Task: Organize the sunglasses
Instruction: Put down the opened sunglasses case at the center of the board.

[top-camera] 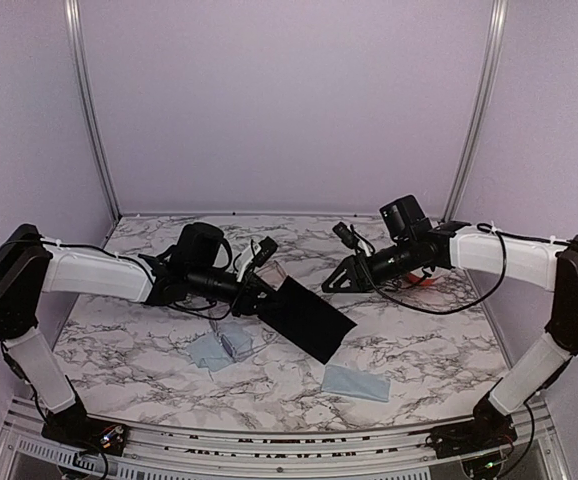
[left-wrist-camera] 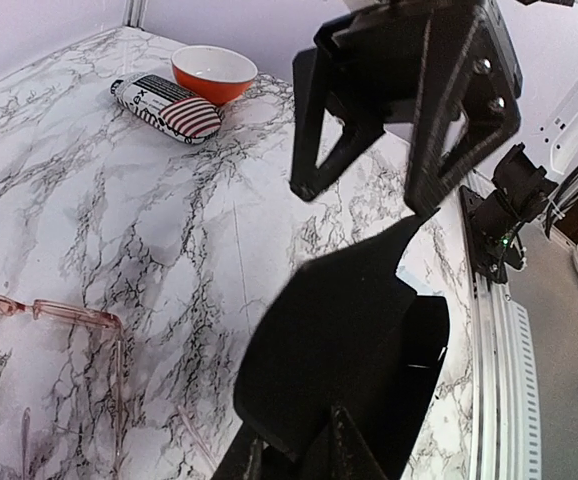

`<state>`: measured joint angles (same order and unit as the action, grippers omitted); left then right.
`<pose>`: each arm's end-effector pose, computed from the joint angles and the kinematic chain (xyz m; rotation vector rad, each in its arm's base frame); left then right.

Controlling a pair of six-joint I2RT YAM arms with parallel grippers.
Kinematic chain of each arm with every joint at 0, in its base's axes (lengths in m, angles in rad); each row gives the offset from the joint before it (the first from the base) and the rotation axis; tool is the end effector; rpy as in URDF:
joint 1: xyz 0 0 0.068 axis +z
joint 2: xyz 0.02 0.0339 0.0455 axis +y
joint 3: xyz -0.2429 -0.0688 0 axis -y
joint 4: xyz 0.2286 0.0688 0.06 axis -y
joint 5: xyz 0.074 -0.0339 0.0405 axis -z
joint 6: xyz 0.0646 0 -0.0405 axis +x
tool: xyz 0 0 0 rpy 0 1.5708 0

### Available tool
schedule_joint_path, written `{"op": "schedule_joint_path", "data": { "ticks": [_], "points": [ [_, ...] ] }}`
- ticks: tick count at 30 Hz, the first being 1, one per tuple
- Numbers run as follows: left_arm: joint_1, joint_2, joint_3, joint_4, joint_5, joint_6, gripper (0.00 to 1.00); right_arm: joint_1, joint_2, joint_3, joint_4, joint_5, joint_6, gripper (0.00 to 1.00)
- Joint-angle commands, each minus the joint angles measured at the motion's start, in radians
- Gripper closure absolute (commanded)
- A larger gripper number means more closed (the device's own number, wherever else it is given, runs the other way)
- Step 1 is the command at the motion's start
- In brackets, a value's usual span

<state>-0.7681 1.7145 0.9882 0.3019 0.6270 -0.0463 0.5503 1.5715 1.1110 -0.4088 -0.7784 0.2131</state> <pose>0.2474 -0.2917 0.1949 1.1249 1.7660 -1.1340 0.2568 0.2107 0.2169 -0.7828 2.3817 1.2815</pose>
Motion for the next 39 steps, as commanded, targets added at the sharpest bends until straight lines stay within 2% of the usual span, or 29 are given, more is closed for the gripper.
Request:
{"op": "schedule_joint_path", "data": {
  "ticks": [1,5,8,12,16,22,26,30,39],
  "points": [
    [-0.011,0.033,0.038,0.002,0.006,-0.097,0.92,-0.006,-0.103,0.055,-0.078,0.162,0.014,0.38],
    [-0.011,0.071,0.074,-0.02,-0.016,-0.153,0.92,0.03,-0.2,0.025,-0.041,0.15,0.014,0.41],
    [-0.011,0.095,0.097,-0.033,-0.027,-0.177,0.92,0.101,-0.23,0.001,-0.01,0.164,0.023,0.46],
    [-0.011,0.11,0.124,-0.051,-0.039,-0.194,0.92,0.213,-0.207,-0.034,0.025,0.143,0.02,0.49],
    [-0.011,0.118,0.137,-0.061,-0.035,-0.204,0.92,0.258,-0.144,-0.059,0.035,0.163,0.023,0.52],
    [-0.011,0.125,0.134,-0.068,-0.01,-0.201,0.92,0.258,-0.07,-0.053,0.057,0.268,0.036,0.53],
    [-0.013,0.106,0.116,-0.066,0.0,-0.175,0.92,0.208,-0.037,-0.051,0.062,0.333,0.054,0.54],
    [-0.017,0.094,0.089,-0.056,0.015,-0.148,0.92,0.145,-0.023,-0.081,0.096,0.336,0.069,0.55],
    [-0.028,0.152,0.097,0.004,-0.01,-0.163,0.92,0.142,0.049,-0.112,0.127,0.314,0.053,0.56]
  ]
}}
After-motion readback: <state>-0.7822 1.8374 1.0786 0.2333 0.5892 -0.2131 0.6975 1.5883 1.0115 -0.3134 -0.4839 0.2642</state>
